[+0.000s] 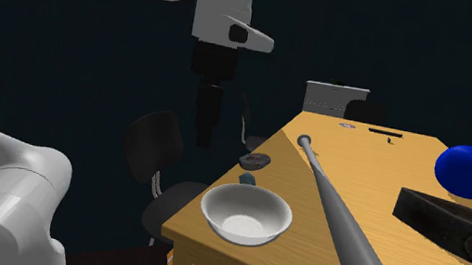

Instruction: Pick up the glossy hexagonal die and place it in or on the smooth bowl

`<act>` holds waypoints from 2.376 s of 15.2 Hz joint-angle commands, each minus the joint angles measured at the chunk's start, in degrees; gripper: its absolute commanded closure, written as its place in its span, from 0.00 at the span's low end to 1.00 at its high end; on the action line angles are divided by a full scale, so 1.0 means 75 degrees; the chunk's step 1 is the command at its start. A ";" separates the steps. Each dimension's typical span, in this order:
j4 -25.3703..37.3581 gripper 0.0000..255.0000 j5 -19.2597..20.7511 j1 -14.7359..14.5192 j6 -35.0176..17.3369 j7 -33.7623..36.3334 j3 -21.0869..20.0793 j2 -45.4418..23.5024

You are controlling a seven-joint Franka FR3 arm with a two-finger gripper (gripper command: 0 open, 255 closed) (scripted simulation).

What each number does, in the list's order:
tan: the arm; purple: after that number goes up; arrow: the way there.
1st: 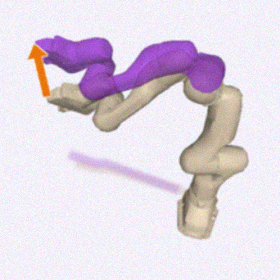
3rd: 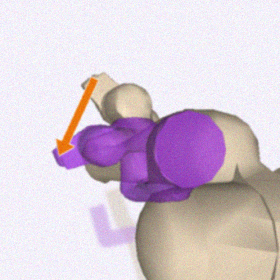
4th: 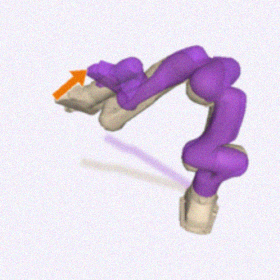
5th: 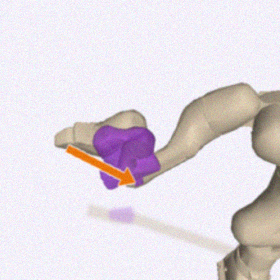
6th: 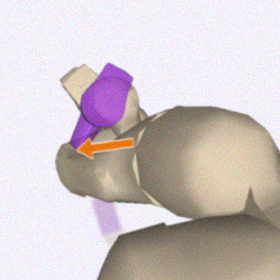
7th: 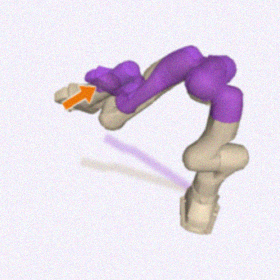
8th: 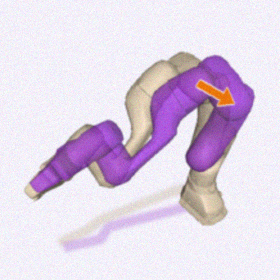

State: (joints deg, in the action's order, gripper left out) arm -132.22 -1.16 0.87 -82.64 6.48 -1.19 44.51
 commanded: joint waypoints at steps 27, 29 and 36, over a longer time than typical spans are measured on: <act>-0.0146 0.00 -0.1777 -0.1227 -0.5636 -0.0352 -0.1084 -0.4347; -0.0249 0.00 -0.1797 -0.1246 -0.5850 -0.0359 -0.1113 -0.4454; -0.0372 0.00 -0.1824 -0.1270 -0.6126 -0.0368 -0.1148 -0.4602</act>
State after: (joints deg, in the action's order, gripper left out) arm -135.00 -14.84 -8.66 -128.53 3.73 -9.81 10.01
